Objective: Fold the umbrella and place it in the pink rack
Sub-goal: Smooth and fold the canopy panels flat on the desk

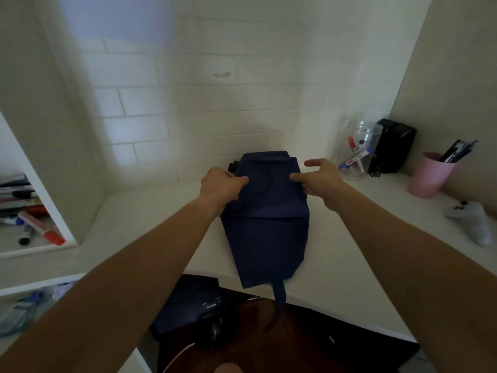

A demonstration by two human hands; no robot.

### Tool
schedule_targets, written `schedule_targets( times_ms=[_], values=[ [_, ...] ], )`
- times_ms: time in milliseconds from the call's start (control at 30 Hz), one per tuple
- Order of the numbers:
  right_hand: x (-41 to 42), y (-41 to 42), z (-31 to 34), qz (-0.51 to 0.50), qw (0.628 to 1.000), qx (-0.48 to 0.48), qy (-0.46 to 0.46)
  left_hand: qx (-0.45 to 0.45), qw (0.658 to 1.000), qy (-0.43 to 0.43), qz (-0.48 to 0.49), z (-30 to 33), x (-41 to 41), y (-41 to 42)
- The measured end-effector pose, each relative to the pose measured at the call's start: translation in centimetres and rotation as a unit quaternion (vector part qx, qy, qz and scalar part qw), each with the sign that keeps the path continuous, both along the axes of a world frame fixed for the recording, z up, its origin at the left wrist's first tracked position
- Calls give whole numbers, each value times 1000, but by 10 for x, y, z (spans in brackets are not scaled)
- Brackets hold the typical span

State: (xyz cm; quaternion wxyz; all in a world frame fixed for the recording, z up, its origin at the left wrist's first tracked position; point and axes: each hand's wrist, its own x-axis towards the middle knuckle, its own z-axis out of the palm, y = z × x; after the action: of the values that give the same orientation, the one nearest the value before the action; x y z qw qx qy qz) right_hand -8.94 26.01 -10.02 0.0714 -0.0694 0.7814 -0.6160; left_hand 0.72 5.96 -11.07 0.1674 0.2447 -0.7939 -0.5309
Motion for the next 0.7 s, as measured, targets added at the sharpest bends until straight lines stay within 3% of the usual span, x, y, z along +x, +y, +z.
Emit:
schedule_targets(
  times_ms=[200,333,500,700],
  values=[
    [13,13,-1,25,990,-141,2,154,986,62,-32,11,17,-1],
    [44,35,1,85,984,-142,60,122,988,52,-83,17,44,2],
    [84,54,-9,130,975,-35,176,151,959,119,-206,6,81,19],
    [109,69,-42,112,938,124,302,130,973,95,-166,-33,114,33]
  ],
)
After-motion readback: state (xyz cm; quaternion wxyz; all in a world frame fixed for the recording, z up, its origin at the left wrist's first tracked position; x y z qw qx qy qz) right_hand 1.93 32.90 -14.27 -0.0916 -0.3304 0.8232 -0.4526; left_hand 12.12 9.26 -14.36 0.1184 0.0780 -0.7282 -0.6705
